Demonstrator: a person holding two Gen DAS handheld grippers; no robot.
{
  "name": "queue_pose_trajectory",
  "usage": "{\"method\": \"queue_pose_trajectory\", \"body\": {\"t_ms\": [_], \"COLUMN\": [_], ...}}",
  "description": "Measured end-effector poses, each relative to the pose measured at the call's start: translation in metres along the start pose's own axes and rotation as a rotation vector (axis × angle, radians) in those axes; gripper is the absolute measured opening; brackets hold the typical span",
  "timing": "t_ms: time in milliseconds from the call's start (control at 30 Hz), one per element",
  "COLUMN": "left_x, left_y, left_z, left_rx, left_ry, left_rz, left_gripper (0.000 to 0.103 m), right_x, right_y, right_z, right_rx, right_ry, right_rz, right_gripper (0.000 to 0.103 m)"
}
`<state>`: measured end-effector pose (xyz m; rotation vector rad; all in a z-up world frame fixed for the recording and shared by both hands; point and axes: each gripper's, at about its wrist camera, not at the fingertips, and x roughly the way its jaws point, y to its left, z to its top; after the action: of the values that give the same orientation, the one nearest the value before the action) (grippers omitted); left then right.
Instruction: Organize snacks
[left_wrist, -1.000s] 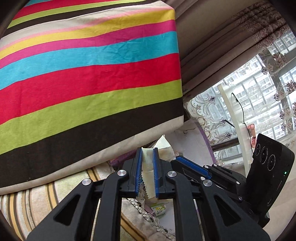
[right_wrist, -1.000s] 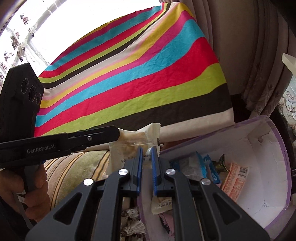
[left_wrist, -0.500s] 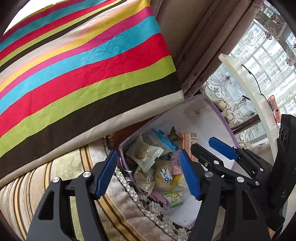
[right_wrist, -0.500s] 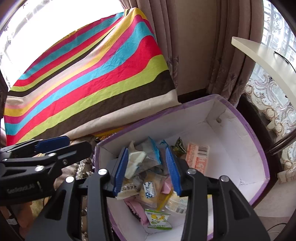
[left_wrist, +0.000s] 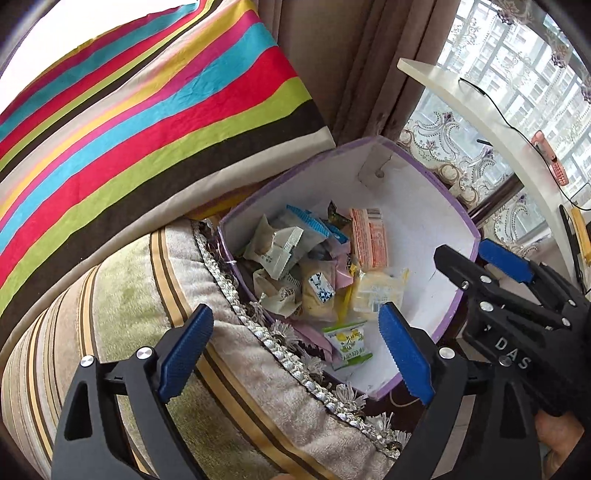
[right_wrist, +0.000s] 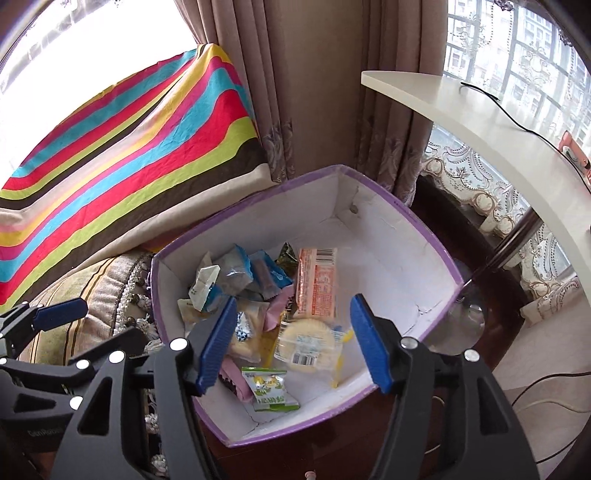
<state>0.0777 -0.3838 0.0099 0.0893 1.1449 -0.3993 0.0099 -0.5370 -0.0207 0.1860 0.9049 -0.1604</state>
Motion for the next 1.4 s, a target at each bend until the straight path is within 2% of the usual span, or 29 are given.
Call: {"method": "queue_pose_trajectory", "body": {"t_ms": [133, 200, 333, 800, 1400], "left_x": [0.005, 0.007, 0.011, 0.016, 0.017], "left_y": [-0.006, -0.006, -0.008, -0.010, -0.010], "left_z": [-0.003, -0.004, -0.003, -0.004, -0.004], "left_rx": [0.008, 0.008, 0.016, 0.028, 0.031], "left_ry": [0.002, 0.006, 0.011, 0.027, 0.029], "left_rz": [0.038, 0.025, 0.025, 0.034, 0.037], "left_gripper": [0.089, 0.096, 0.099, 0.099, 0.099], "right_x": [-0.002, 0.001, 0.009, 0.025, 0.027], "right_y": [-0.008, -0.011, -0.013, -0.015, -0.016], "right_z": [-0.004, -0.006, -0.009, -0.015, -0.016], "right_rx": [0.009, 0.017, 0.024, 0.026, 0.028], "right_ry": [-0.001, 0.007, 0.027, 0.076, 0.083], "right_rz": [-0.005, -0.009, -0.013, -0.016, -0.013], "right_gripper": [0.066, 0.066, 0.066, 0.066, 0.066]}}
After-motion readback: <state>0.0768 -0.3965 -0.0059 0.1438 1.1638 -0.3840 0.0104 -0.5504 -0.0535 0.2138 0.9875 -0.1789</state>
